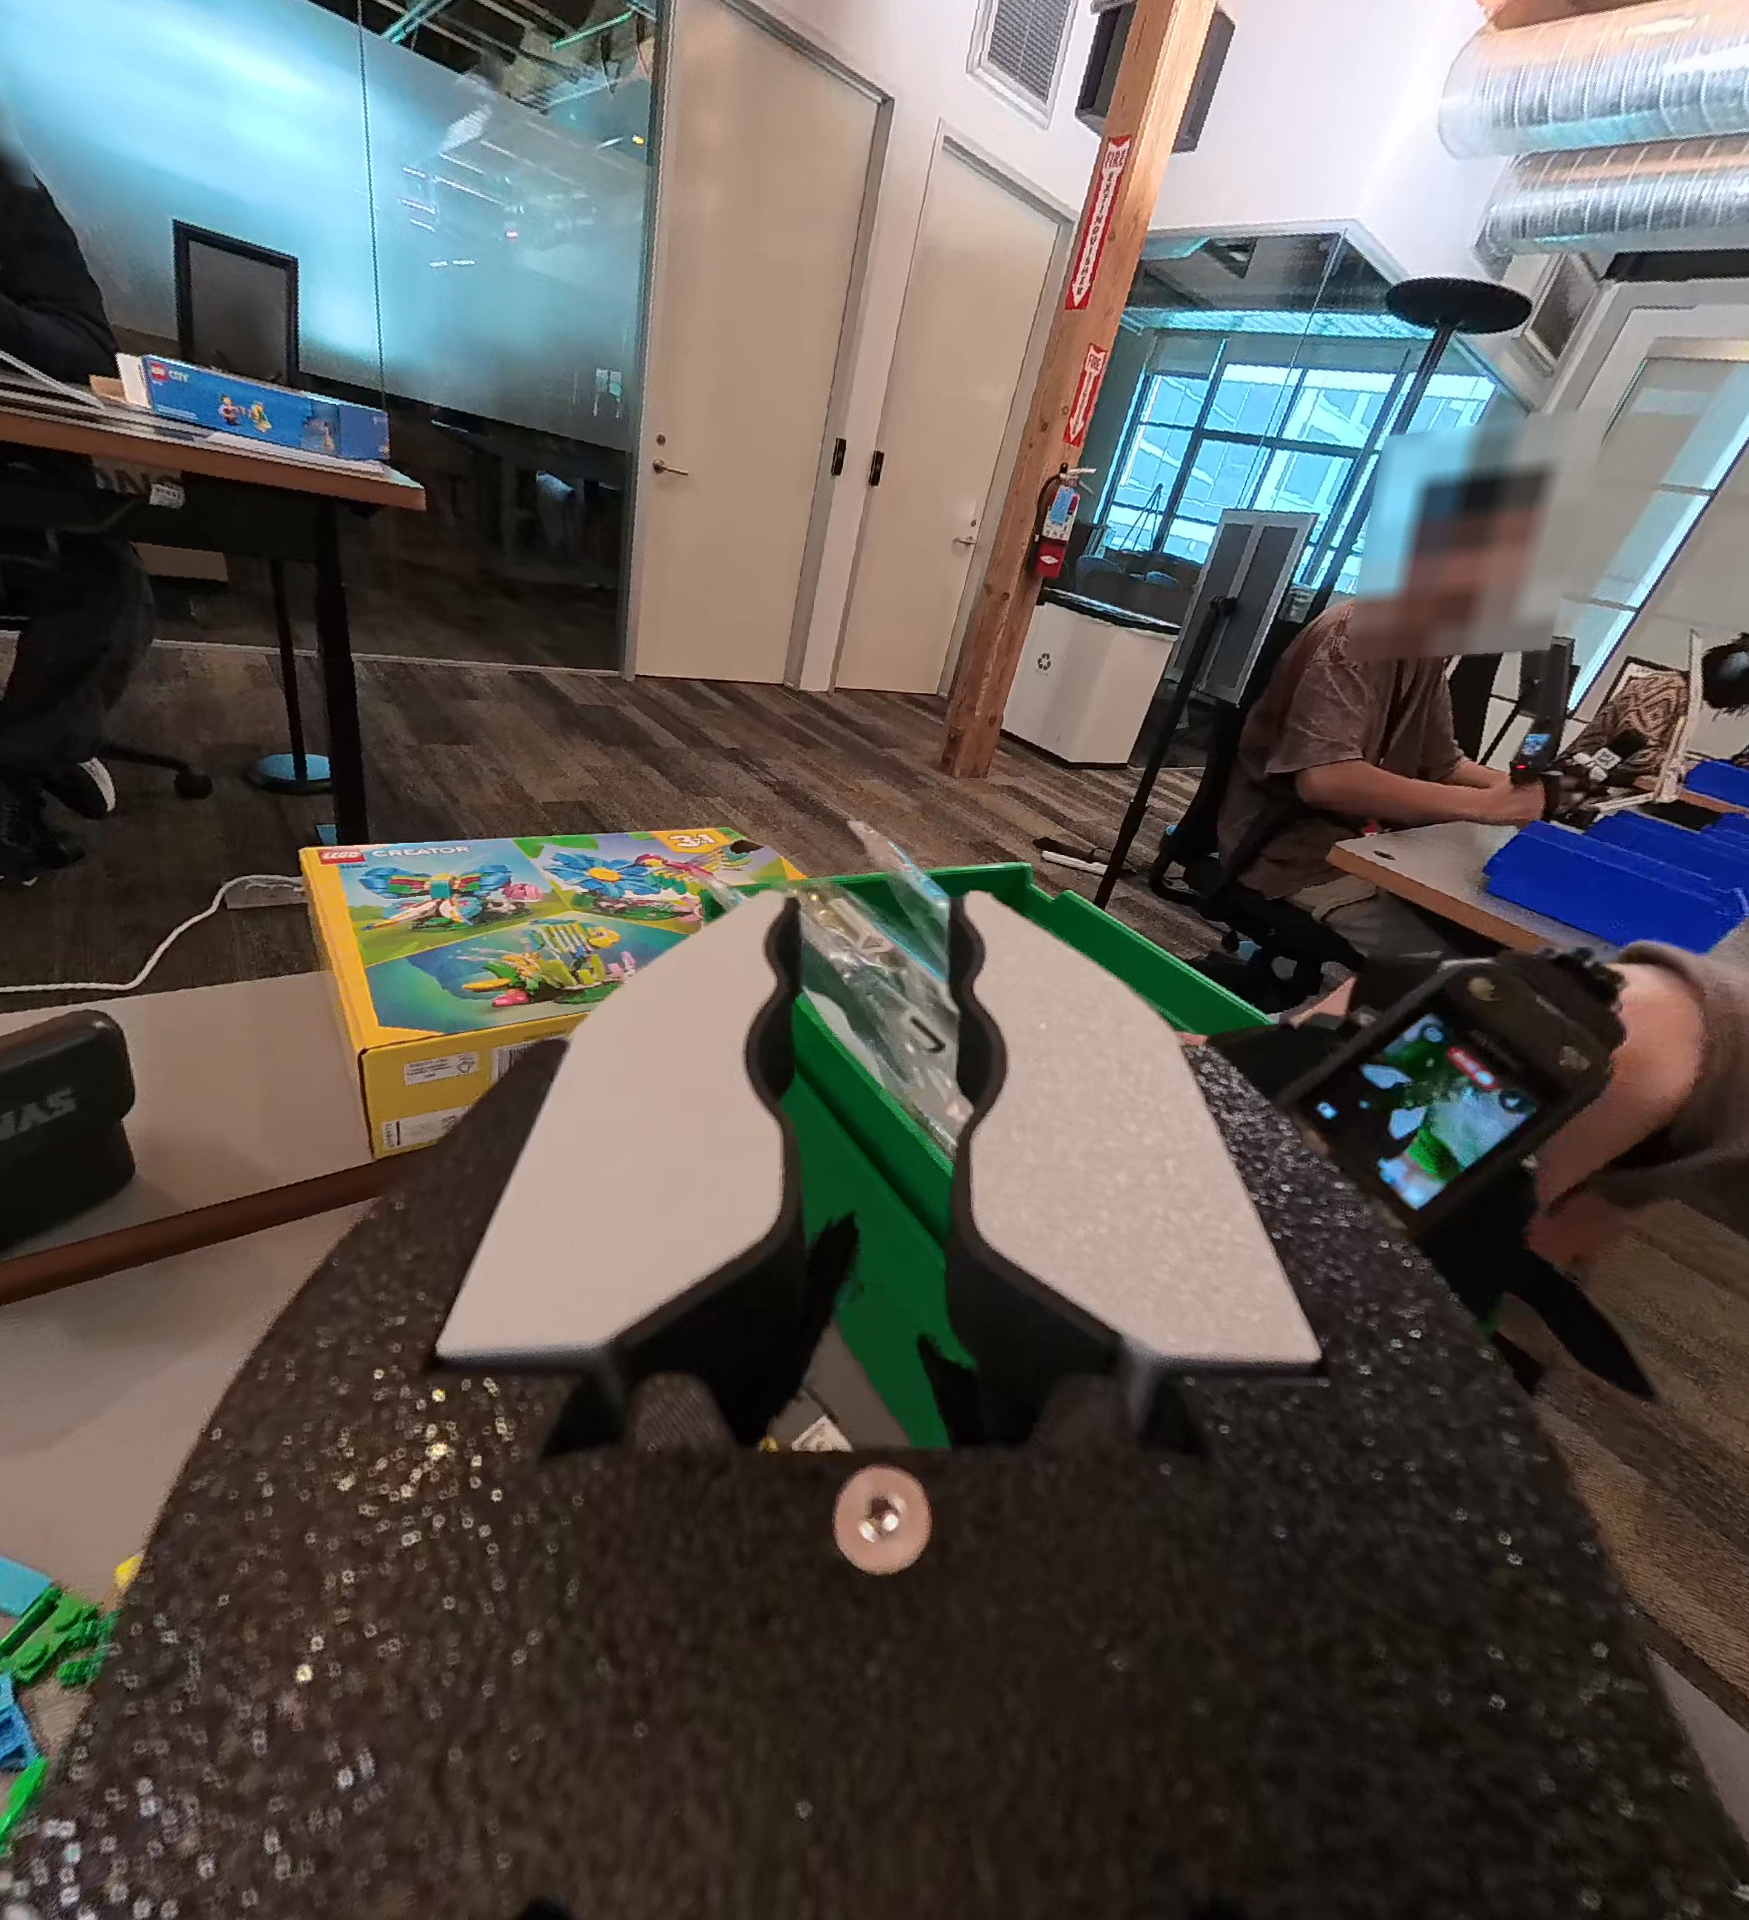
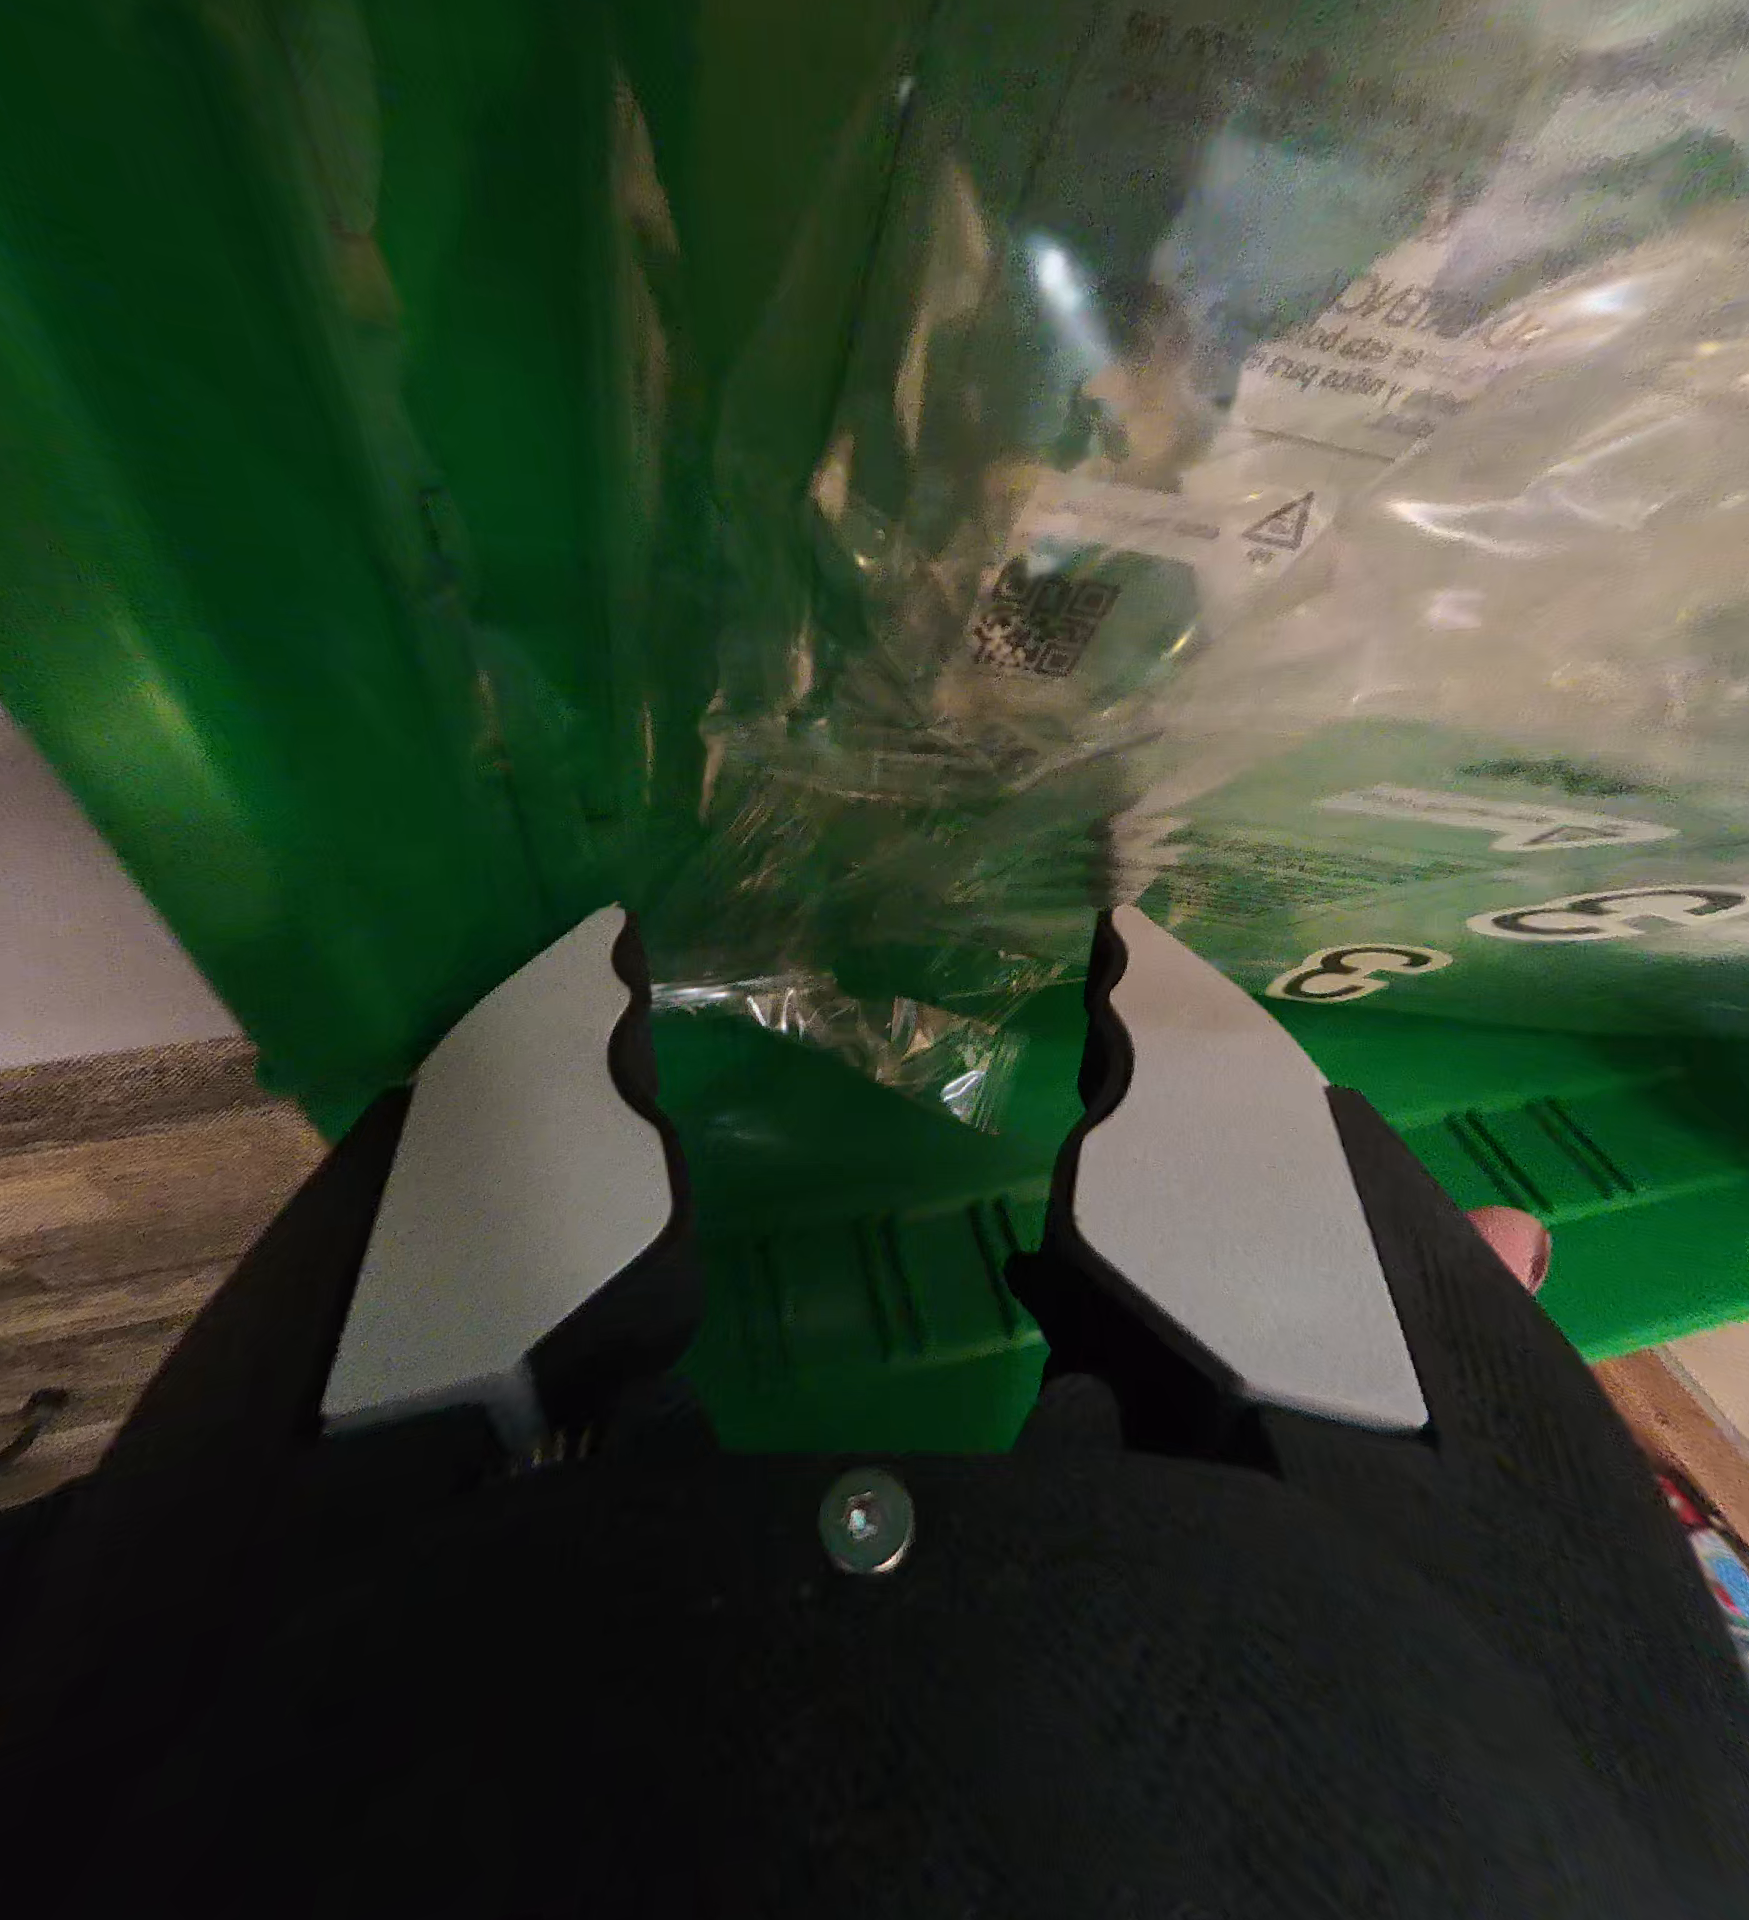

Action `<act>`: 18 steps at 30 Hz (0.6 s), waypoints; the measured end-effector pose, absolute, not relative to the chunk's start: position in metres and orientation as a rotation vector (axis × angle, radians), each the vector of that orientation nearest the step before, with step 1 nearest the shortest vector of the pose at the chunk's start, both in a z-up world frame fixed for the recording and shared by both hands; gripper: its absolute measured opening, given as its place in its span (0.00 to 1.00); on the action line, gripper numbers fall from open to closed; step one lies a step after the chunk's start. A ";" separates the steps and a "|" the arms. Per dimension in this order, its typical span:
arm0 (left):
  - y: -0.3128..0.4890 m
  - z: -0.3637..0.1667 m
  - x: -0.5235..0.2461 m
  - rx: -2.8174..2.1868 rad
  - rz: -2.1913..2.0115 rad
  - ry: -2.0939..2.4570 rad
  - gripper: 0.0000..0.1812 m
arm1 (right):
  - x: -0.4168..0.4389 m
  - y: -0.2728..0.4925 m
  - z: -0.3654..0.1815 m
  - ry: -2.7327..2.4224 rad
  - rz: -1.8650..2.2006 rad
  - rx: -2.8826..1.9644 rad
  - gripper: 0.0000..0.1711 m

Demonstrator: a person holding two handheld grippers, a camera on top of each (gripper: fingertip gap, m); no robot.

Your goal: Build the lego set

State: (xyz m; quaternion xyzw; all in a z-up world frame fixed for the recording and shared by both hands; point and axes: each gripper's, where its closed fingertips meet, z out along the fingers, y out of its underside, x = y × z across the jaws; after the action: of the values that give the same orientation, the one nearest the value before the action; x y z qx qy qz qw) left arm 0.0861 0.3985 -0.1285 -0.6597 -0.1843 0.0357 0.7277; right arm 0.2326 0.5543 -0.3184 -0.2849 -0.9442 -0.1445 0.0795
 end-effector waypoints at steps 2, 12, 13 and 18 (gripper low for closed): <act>0.398 -0.128 0.086 -1.455 0.080 -0.404 0.15 | 0.224 0.558 -0.320 -2.770 -0.442 -0.853 0.45; 0.391 -0.123 0.083 -1.426 0.082 -0.418 0.15 | 0.227 0.541 -0.290 -2.816 -0.076 -0.957 0.28; 0.390 -0.122 0.082 -1.421 0.083 -0.420 0.15 | 0.229 0.522 -0.280 -2.869 0.141 -0.955 0.25; 0.388 -0.118 0.083 -1.403 0.075 -0.420 0.15 | 0.223 0.446 -0.234 -2.937 0.916 -0.770 0.12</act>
State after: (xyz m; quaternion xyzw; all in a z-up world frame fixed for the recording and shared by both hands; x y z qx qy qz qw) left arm 0.0826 0.3876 -0.1177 -0.6402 -0.1916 0.0343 0.7431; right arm 0.2228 0.4460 -0.2342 -0.2427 -0.9260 0.2887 -0.0146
